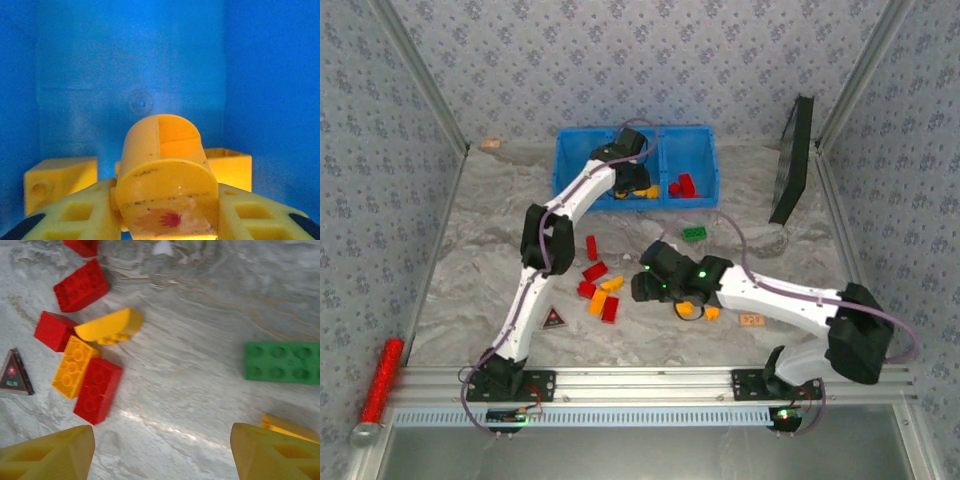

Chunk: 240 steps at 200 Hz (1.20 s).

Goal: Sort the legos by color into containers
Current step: Place the lego in the container, then pick up the lego from the bottom-center of the table.

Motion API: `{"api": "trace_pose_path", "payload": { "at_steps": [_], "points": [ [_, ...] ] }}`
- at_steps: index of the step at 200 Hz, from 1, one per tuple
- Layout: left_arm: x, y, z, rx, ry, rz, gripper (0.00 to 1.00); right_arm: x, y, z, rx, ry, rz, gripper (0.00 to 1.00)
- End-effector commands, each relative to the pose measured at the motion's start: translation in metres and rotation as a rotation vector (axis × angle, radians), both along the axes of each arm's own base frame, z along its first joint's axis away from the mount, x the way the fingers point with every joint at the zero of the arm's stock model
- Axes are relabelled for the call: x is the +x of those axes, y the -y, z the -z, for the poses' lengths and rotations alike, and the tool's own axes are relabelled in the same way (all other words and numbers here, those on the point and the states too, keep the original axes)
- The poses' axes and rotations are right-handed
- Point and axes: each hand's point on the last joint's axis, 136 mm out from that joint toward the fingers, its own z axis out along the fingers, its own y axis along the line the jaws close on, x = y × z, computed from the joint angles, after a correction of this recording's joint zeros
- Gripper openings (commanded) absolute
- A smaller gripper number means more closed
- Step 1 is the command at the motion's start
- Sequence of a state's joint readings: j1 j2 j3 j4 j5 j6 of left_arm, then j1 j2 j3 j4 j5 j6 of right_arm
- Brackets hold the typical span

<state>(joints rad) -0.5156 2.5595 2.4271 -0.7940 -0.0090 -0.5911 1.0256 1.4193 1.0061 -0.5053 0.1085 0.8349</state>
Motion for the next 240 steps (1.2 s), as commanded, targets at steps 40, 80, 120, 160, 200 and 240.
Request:
{"api": "trace_pose_path", "payload": {
  "at_steps": [40, 80, 120, 160, 200, 240],
  "points": [
    [0.015, -0.003, 0.010, -0.052, -0.021, 0.006, 0.32, -0.002, -0.069, -0.001, -0.014, 0.001, -0.046, 0.75],
    [0.016, -0.009, 0.006, -0.044, -0.013, 0.020, 0.48, -0.024, -0.083, 0.028, -0.067, -0.072, -0.047, 0.75],
    [0.016, -0.012, -0.007, -0.045, 0.015, 0.047, 0.59, -0.039, -0.091, 0.053, -0.109, -0.126, -0.046, 0.74],
    [0.013, -0.018, -0.021, -0.043, 0.038, 0.063, 0.68, -0.044, -0.093, 0.071, -0.150, -0.153, -0.048, 0.73],
    [0.009, -0.026, -0.044, -0.062, 0.065, 0.060, 0.68, -0.040, -0.075, 0.081, -0.219, -0.177, -0.017, 0.69],
    [0.003, -0.031, -0.073, -0.083, 0.100, 0.063, 0.69, -0.036, -0.071, 0.092, -0.257, -0.190, -0.027, 0.66]
  ]
}}
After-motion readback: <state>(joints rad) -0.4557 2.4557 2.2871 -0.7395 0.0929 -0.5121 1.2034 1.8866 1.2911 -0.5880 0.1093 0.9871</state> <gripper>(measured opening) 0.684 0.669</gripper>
